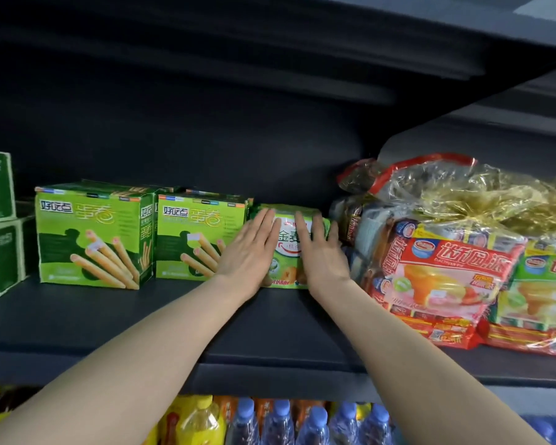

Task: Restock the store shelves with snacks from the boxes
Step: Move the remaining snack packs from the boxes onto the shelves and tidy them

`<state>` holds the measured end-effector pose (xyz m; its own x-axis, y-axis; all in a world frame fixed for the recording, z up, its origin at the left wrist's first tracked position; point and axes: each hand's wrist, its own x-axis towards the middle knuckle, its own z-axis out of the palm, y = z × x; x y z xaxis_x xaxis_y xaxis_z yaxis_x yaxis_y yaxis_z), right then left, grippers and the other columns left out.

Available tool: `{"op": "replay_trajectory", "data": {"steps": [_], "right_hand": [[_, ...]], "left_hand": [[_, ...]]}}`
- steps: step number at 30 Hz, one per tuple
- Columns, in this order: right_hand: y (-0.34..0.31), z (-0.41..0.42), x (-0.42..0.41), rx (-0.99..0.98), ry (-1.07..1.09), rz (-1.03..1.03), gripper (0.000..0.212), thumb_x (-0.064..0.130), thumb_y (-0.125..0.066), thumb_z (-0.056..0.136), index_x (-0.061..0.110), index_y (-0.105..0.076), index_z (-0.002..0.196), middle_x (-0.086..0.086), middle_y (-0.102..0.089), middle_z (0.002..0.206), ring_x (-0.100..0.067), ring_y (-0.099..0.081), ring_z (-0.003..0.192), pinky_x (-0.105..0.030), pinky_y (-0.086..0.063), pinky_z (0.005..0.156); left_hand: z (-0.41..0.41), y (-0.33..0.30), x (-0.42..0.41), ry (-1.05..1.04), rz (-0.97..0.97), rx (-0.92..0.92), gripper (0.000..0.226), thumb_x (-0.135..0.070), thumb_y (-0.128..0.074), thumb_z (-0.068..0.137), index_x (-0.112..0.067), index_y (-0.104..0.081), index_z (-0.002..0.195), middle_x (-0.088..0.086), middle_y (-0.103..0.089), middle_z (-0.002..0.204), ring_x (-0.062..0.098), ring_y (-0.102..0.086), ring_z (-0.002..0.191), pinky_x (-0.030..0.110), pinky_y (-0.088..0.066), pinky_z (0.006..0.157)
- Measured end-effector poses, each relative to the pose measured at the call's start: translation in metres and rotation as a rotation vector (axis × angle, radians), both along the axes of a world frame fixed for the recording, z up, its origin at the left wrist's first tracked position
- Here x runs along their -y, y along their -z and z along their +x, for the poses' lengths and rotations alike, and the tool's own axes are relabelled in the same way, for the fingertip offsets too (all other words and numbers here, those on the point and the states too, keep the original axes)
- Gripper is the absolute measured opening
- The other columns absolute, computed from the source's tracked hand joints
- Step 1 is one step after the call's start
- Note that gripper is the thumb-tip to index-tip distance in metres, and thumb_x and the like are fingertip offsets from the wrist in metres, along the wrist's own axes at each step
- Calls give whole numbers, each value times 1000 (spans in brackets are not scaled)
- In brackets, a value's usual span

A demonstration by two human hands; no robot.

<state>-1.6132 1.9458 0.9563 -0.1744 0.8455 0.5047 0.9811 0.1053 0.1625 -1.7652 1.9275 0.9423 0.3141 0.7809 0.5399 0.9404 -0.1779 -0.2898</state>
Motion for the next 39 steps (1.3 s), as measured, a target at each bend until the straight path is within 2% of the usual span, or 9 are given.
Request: {"op": "replay_trajectory", "data": {"steps": [4,10,15,18,21,25,30,34,39], "right_hand": [[-11,-5,-11,119,42,27,85,15,-60,91,13,-5,155,-18,-22,155,-43,-21,144,-47,-24,119],[-83,-6,-44,-444,-73,-206,48,11,-47,91,18,-55,137,-12,-53,141,-33,-50,129,-36,-44,105],[-88,-14,-73,-164,37,-406,34,14,-43,98,5,-61,126,-12,-59,132,-28,-57,118,-28,-41,79],[-87,-7,-77,-86,9,-277,36,15,-41,99,10,-62,127,-11,-58,133,-29,-56,120,-29,-40,77],[-80,1,-77,-199,6,-132,35,15,-41,99,11,-60,128,-14,-55,135,-32,-53,123,-29,-43,84],[-82,-6,-76,-332,-41,-256,41,20,-37,100,13,-47,139,-13,-37,151,-35,-36,137,-41,-38,109],[-97,-11,-62,-273,-23,-313,38,21,-33,105,6,-58,129,-14,-56,134,-33,-54,122,-36,-47,94],[-94,-7,-56,-419,-4,-298,27,22,-45,97,8,-60,115,-16,-59,130,-33,-57,116,-34,-48,87],[-61,-9,-22,-361,-32,-136,46,31,-37,100,15,-44,143,-15,-39,151,-37,-29,142,-52,-30,113]], "left_hand": [[4,-7,-11,-13,24,-45,84,-6,-46,98,2,19,150,23,19,160,35,17,150,41,9,122],[3,-7,-9,-18,3,-64,124,-52,-71,82,1,16,152,22,11,162,35,9,151,38,5,121],[3,-7,-11,-19,45,-56,126,-57,-71,80,0,16,152,20,5,162,35,3,151,39,-4,122],[5,-3,-12,-34,133,-96,115,-42,-74,82,1,3,154,21,-15,158,37,-16,147,41,-19,120],[11,-3,-19,-35,242,-109,88,-17,-56,90,3,2,154,18,-25,153,36,-28,139,42,-29,116],[19,-9,-27,-85,216,-124,97,-32,-59,92,1,7,154,17,-25,152,34,-26,141,41,-23,117],[15,-9,-17,-91,116,-119,131,-58,-73,77,-2,20,152,16,-8,157,34,-11,145,41,-11,121],[15,-10,-15,-112,117,-105,132,-60,-71,77,-3,22,151,16,-7,158,33,-8,147,41,-7,121],[19,-7,-13,-173,165,-125,117,-49,-65,84,-2,16,153,19,-10,159,36,-2,150,45,11,120]]}}
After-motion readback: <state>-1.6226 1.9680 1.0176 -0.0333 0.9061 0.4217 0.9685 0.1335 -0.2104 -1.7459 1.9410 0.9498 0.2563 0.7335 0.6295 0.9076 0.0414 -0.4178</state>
